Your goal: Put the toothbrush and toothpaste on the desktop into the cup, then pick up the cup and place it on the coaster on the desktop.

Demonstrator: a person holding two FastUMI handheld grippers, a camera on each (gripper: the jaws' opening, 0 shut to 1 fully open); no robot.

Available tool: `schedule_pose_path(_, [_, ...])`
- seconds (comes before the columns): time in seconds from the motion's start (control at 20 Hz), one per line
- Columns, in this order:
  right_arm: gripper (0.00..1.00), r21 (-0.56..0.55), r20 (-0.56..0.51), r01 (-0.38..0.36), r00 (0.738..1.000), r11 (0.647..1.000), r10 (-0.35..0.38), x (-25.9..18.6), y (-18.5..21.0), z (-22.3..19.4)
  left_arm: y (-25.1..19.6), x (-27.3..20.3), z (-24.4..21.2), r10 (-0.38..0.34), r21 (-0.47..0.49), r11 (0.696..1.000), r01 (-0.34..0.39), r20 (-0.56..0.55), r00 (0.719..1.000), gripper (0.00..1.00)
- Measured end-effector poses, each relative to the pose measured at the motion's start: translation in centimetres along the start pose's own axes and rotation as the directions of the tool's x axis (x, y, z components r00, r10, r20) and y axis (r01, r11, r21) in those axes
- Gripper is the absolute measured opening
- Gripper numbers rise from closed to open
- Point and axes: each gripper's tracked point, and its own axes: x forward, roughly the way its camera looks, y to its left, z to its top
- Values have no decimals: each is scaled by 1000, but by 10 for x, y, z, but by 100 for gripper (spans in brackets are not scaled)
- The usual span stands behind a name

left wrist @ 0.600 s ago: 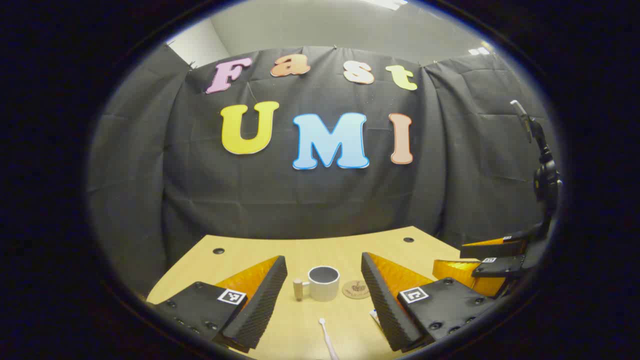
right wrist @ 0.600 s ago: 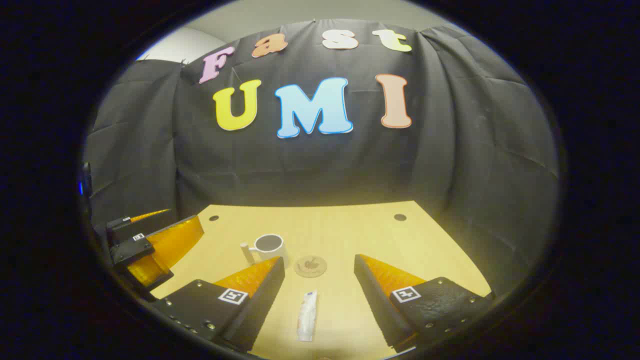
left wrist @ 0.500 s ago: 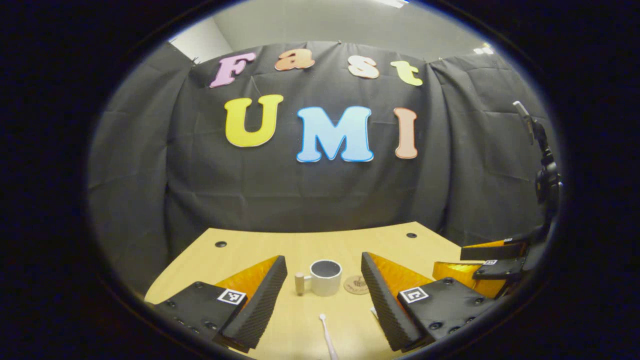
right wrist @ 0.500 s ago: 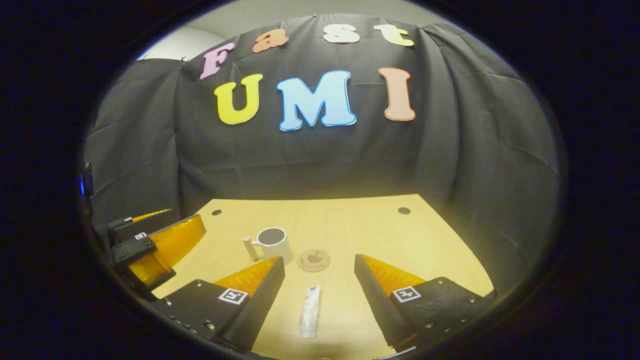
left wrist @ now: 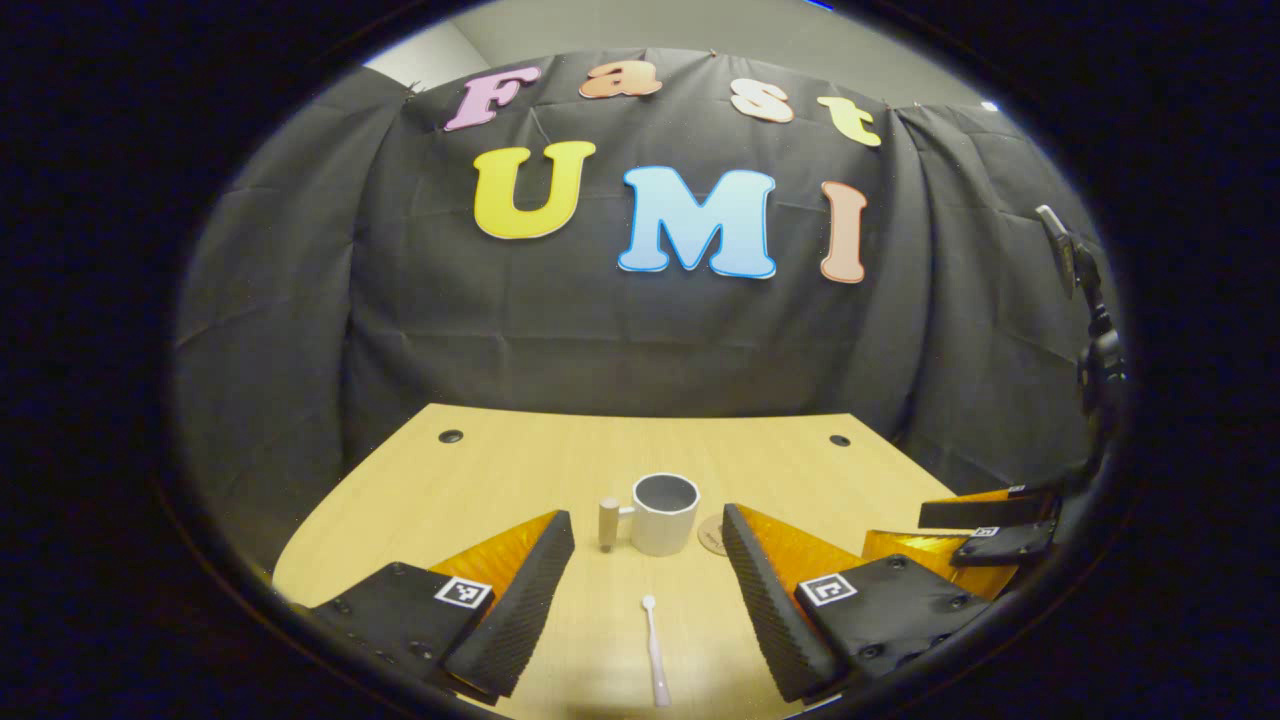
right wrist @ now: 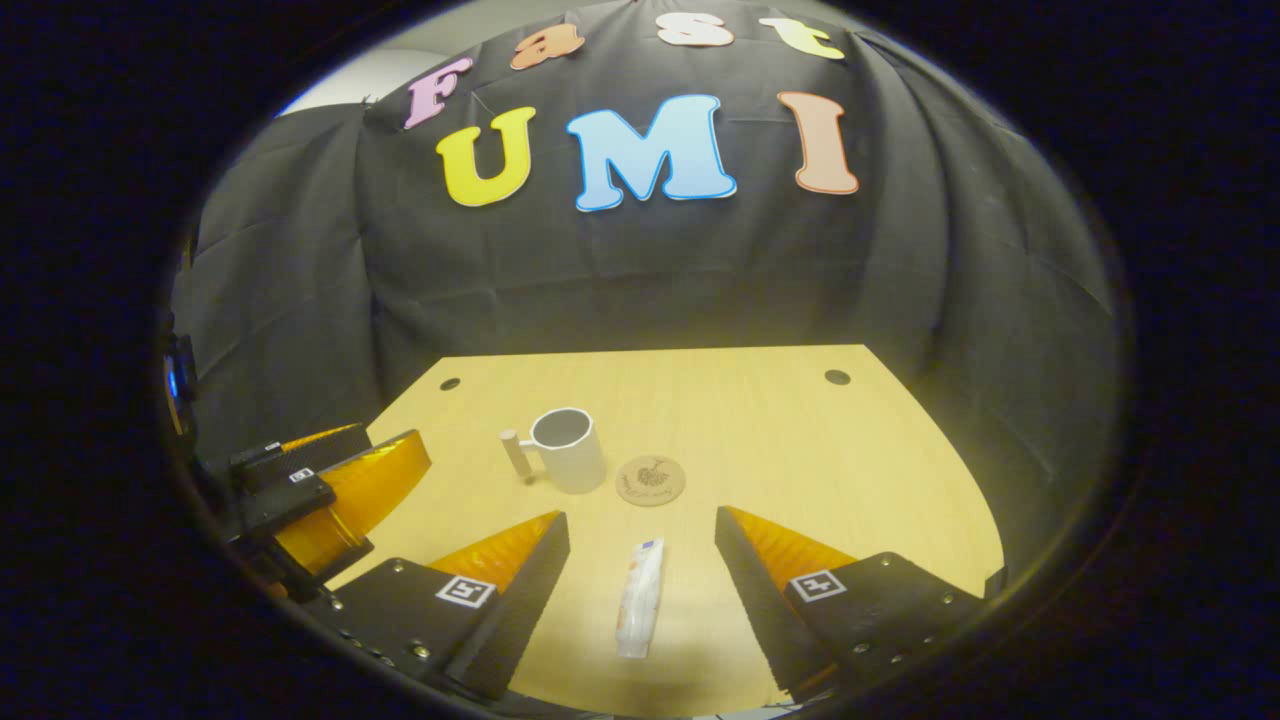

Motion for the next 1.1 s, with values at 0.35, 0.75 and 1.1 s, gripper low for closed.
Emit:
schedule_pose_path(0.35, [91, 30, -124, 4, 992, 1000, 0, 17, -1, -23, -5, 20, -37, -7, 23, 1000, 10, -126, 992, 96])
schedule_pose_path(0.75, [91, 54, -257, -12, 966, 998, 25, 51, 4, -58, -9, 41, -99, -19, 25, 999, 28, -305, 952, 92])
schedule_pose_path(1.1, [92, 36, -408, 25, 913, 999, -9, 78, -1, -103, -4, 49, -163, -8, 37, 999, 29, -479, 878, 100])
